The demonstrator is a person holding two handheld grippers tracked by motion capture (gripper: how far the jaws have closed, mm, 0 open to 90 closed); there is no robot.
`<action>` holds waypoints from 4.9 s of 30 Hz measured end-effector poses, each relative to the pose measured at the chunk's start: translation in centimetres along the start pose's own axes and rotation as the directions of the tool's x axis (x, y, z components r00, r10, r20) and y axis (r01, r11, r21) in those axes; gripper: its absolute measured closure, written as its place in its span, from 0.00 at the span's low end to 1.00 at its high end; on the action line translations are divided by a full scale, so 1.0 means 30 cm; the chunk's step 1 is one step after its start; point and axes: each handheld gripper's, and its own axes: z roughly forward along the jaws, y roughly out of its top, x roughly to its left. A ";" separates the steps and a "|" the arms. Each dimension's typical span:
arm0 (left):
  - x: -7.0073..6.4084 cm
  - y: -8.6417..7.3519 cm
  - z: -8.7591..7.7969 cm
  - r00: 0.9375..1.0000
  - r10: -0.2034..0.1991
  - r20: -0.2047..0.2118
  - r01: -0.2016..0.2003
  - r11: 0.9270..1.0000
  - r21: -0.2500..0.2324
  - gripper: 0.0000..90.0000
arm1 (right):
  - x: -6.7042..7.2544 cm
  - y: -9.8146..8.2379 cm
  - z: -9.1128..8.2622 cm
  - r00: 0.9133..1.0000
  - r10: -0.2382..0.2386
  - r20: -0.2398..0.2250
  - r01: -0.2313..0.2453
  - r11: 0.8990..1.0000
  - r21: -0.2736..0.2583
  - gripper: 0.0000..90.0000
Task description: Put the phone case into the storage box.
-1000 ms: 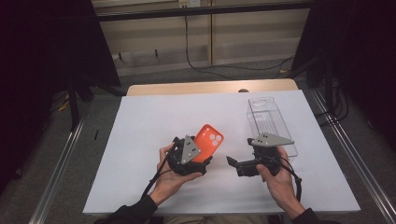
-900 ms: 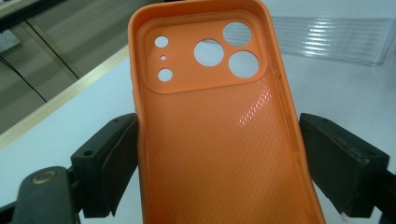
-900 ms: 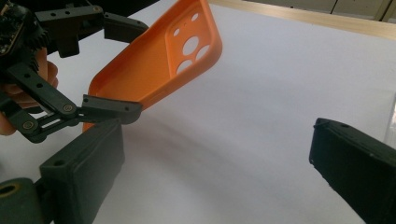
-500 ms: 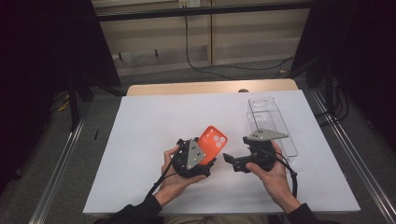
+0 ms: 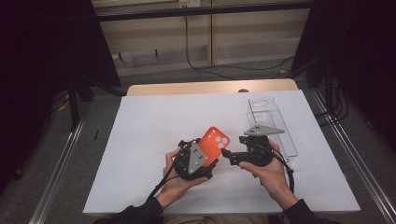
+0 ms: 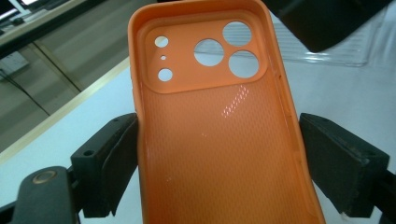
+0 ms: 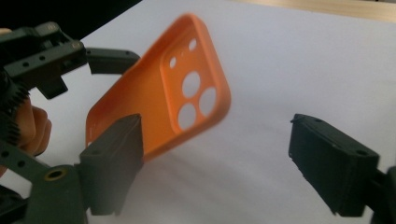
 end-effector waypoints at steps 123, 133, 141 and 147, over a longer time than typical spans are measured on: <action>0.182 -0.123 -0.158 0.944 -0.330 0.020 0.330 0.936 -0.123 0.04 | -0.073 0.095 -0.082 0.999 0.043 -0.005 -0.043 0.990 -0.133 0.91; 0.221 -0.169 -0.217 0.935 -0.351 -0.040 0.343 0.930 -0.133 0.04 | -0.085 0.091 -0.096 0.999 0.027 0.018 -0.024 0.988 -0.153 0.91; 0.247 -0.203 -0.253 0.922 -0.379 -0.082 0.362 0.916 -0.171 0.03 | -0.097 0.093 -0.108 0.999 0.018 0.039 -0.011 0.986 -0.164 0.91; 0.271 -0.218 -0.283 0.900 -0.433 -0.055 0.414 0.886 -0.208 0.03 | -0.112 0.096 -0.121 0.998 0.020 0.051 -0.011 0.984 -0.176 0.91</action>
